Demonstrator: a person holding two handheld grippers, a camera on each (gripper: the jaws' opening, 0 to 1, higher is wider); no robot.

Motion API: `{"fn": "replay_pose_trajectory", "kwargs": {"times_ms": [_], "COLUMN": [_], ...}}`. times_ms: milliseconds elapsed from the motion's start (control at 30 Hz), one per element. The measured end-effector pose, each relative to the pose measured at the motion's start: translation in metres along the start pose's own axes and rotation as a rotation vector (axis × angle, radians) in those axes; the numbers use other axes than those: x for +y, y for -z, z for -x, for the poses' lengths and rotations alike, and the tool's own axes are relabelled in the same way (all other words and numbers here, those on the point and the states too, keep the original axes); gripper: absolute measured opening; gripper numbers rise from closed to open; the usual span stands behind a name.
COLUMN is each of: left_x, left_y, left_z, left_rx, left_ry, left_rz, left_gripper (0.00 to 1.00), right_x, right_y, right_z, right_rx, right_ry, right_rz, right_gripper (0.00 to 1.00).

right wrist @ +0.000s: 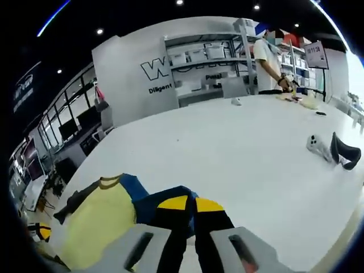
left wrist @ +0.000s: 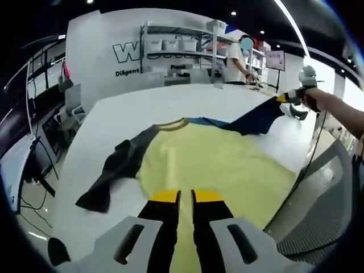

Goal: Fold the garment on the visible template until the final outline fits inside the template.

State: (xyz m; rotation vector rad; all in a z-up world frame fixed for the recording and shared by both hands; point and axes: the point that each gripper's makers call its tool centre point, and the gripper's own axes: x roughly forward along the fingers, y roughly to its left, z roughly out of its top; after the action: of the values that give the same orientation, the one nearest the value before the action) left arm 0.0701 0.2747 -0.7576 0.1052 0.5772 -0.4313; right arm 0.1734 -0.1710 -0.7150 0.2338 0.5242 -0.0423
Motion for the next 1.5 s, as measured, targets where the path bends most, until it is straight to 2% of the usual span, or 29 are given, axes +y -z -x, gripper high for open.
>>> {"fn": "replay_pose_trajectory", "kwargs": {"times_ms": [133, 333, 433, 600, 833, 900, 1000, 1100, 1233, 1500], "left_x": [0.003, 0.007, 0.007, 0.009, 0.008, 0.008, 0.009, 0.012, 0.012, 0.016], "left_y": [0.001, 0.001, 0.001, 0.0, 0.001, 0.002, 0.002, 0.003, 0.004, 0.001], "left_z": [-0.002, -0.005, -0.006, -0.007, -0.008, -0.008, -0.007, -0.007, -0.006, -0.003], "left_rx": [0.003, 0.005, 0.009, 0.006, 0.005, 0.003, -0.003, -0.007, -0.012, -0.033], "left_ry": [-0.002, -0.004, -0.002, -0.012, -0.007, -0.007, -0.01, -0.017, -0.017, -0.03], "left_rz": [-0.001, 0.0, -0.004, -0.003, 0.002, 0.002, 0.007, 0.015, 0.021, 0.016], "left_gripper": [0.04, 0.04, 0.04, 0.04, 0.04, 0.04, 0.04, 0.05, 0.05, 0.04], "right_x": [-0.023, -0.044, -0.048, -0.041, -0.01, 0.004, 0.032, 0.047, 0.067, 0.107], "right_y": [-0.01, -0.004, -0.001, -0.003, -0.006, -0.007, -0.01, -0.013, -0.015, -0.016], "right_z": [-0.01, -0.021, -0.023, -0.021, -0.018, -0.017, -0.014, -0.014, -0.014, -0.013], "right_rx": [-0.007, 0.014, 0.024, 0.024, 0.035, 0.041, 0.049, 0.054, 0.058, 0.069], "right_ry": [0.042, 0.083, 0.095, 0.077, -0.013, -0.057, -0.158, -0.179, -0.236, -0.34], "right_rz": [-0.034, -0.055, -0.052, -0.045, -0.071, -0.088, -0.168, -0.125, -0.143, -0.126], "right_gripper": [0.0, 0.0, 0.0, 0.0, 0.0, 0.0, 0.0, 0.0, 0.0, 0.0]}}
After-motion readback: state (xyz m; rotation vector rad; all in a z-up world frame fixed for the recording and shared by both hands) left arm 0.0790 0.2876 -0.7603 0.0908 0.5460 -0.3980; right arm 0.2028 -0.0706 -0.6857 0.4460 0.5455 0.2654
